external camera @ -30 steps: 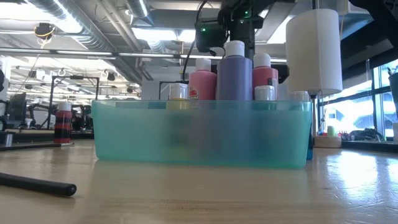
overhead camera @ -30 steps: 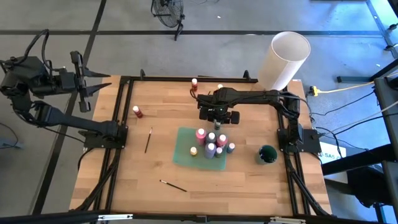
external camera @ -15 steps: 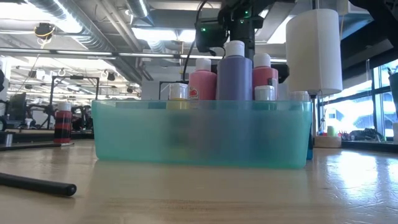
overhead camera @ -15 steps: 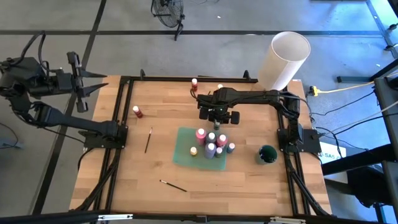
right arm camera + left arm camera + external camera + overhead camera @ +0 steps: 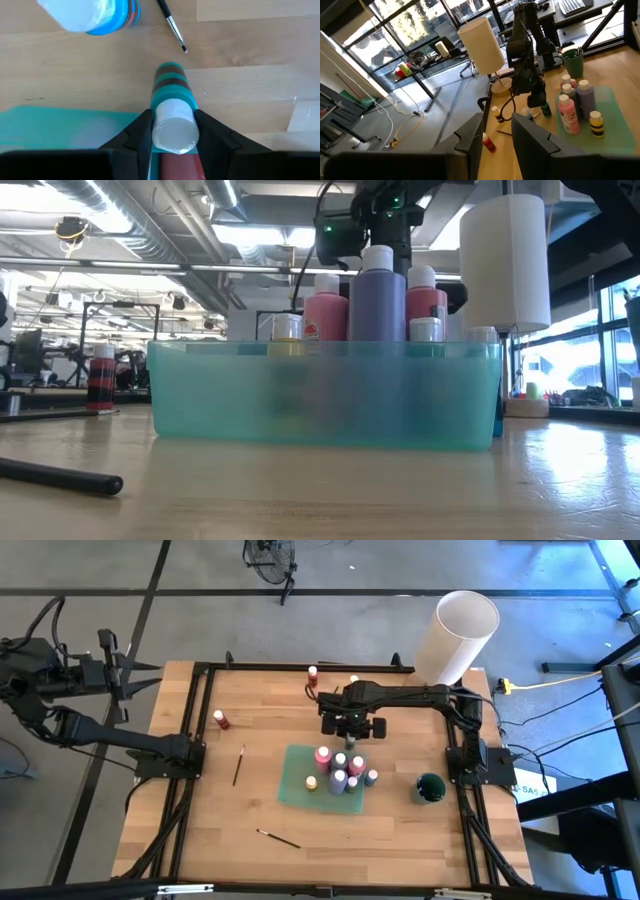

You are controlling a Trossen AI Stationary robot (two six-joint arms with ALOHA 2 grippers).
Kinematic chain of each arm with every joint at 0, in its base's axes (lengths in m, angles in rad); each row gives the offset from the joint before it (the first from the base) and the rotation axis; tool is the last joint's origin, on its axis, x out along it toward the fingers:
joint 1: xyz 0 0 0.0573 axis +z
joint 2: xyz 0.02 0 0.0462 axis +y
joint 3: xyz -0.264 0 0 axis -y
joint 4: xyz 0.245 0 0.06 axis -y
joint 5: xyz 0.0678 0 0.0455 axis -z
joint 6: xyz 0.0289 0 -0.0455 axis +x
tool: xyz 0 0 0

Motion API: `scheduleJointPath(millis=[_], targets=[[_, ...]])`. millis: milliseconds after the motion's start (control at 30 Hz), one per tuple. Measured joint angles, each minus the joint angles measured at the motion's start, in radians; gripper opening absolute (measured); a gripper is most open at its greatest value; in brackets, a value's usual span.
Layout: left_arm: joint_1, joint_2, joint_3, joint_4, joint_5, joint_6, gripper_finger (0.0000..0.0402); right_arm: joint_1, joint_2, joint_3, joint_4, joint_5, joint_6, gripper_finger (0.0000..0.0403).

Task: Pick & Place Paint Supplies
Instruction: Put the green paint bottle into the light green bin

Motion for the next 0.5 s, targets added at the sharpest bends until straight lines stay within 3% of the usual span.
scheduleJointPath(millis=[500], targets=[[0.0,-0.017,0.001,-0.027,0.01,-0.042,0.0098,0.004,-0.057,0.002,-0.065,0.026,-0.032,0.0121]])
